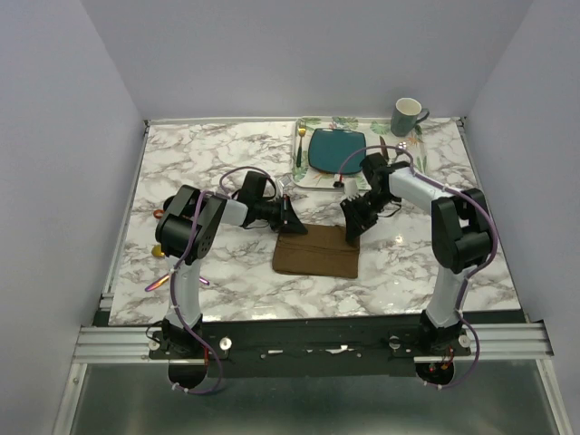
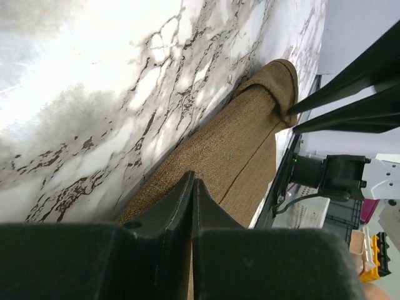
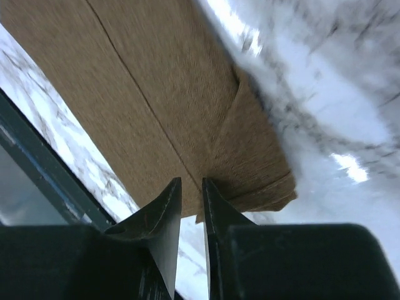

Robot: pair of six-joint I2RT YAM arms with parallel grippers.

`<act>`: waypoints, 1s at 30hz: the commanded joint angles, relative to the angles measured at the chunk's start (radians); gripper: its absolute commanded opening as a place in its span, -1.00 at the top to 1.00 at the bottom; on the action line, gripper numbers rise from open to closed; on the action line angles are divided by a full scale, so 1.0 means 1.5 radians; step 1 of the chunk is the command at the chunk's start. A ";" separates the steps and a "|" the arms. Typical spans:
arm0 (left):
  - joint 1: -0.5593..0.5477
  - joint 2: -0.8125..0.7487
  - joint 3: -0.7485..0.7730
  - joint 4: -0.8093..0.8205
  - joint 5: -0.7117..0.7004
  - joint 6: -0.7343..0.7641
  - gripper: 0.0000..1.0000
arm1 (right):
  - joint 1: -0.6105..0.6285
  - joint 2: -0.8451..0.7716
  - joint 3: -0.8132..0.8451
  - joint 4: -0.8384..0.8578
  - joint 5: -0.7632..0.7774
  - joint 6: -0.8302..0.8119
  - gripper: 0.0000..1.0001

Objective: Fold the napkin into a case and place the utensils inside
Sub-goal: Smooth out the 2/3-rectangle-folded napkin at the center of the board.

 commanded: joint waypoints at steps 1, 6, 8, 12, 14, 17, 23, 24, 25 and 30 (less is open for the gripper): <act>0.000 0.020 -0.025 -0.043 -0.056 0.033 0.73 | 0.002 0.023 -0.058 0.011 0.016 0.011 0.49; 0.015 0.002 -0.035 0.015 -0.012 0.012 0.65 | -0.022 0.066 -0.064 0.017 0.009 0.029 0.55; 0.015 -0.033 -0.042 0.050 0.014 -0.012 0.58 | -0.040 0.082 -0.063 0.017 -0.011 0.034 0.58; -0.003 -0.087 -0.038 0.117 0.053 -0.088 0.49 | -0.057 0.093 -0.063 0.021 -0.052 0.036 0.61; -0.029 -0.101 -0.032 0.148 0.048 -0.123 0.49 | -0.059 0.094 -0.063 0.022 -0.078 0.032 0.63; -0.067 -0.088 -0.019 0.214 0.026 -0.200 0.51 | -0.060 0.099 -0.063 0.022 -0.099 0.028 0.63; -0.122 -0.003 0.048 0.280 -0.006 -0.276 0.56 | -0.073 0.105 -0.072 0.022 -0.133 0.016 0.63; -0.133 0.009 0.055 0.278 -0.010 -0.279 0.57 | -0.075 0.107 -0.069 0.021 -0.136 0.019 0.63; -0.138 0.020 0.062 0.271 -0.015 -0.279 0.57 | -0.077 0.110 -0.068 0.021 -0.145 0.021 0.63; -0.140 0.083 0.068 0.144 -0.082 -0.215 0.58 | -0.086 0.122 -0.068 0.021 -0.153 0.023 0.63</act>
